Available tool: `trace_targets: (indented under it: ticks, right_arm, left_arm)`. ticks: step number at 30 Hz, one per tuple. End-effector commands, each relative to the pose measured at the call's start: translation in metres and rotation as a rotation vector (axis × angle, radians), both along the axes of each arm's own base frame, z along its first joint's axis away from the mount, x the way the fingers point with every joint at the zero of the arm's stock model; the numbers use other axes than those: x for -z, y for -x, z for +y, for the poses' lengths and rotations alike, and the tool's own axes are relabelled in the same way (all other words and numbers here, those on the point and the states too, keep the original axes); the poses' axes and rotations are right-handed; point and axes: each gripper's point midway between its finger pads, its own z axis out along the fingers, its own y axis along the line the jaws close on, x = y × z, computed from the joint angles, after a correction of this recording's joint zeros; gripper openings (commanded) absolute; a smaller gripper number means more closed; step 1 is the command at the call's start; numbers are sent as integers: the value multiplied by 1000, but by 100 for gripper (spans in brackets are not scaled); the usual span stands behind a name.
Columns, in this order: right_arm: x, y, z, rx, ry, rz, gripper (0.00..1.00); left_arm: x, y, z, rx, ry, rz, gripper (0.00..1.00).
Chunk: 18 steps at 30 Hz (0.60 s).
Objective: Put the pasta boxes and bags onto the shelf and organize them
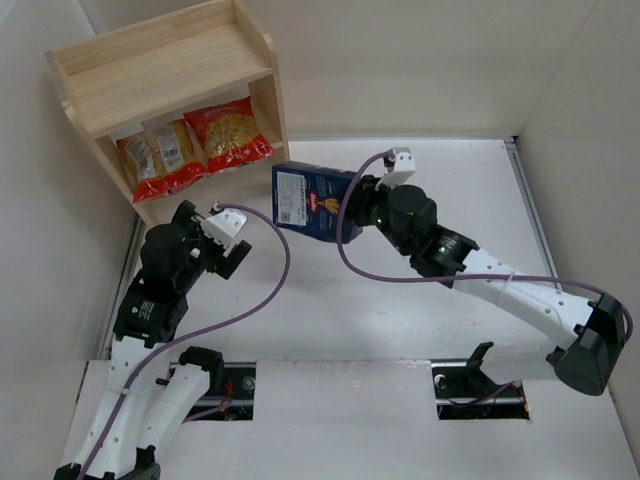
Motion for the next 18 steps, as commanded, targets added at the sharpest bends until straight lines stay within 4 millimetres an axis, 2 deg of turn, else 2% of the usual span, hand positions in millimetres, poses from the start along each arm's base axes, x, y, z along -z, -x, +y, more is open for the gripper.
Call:
trace_targets:
  ticks: [1, 6, 9, 10, 14, 18]
  right_arm:
    - [-154, 3, -21, 47, -217, -348, 0]
    - [-189, 21, -5, -67, -120, -531, 0]
    - [-197, 29, -1, -114, -39, -613, 0]
    - [-199, 33, 1, -125, -3, -646, 0]
    - [-206, 50, 5, -157, 143, -767, 0]
    - [-209, 69, 9, -196, 194, -840, 0]
  left_arm:
    - [-35, 0, -5, 42, -12, -116, 100]
    - [-75, 8, -16, 177, -163, -289, 100]
    - [-106, 23, -42, 347, -196, -328, 100]
    - [-110, 29, -52, 411, -200, -291, 100]
    - [-107, 54, -87, 638, -188, -55, 100]
    - [-84, 77, -108, 835, -270, 205, 100]
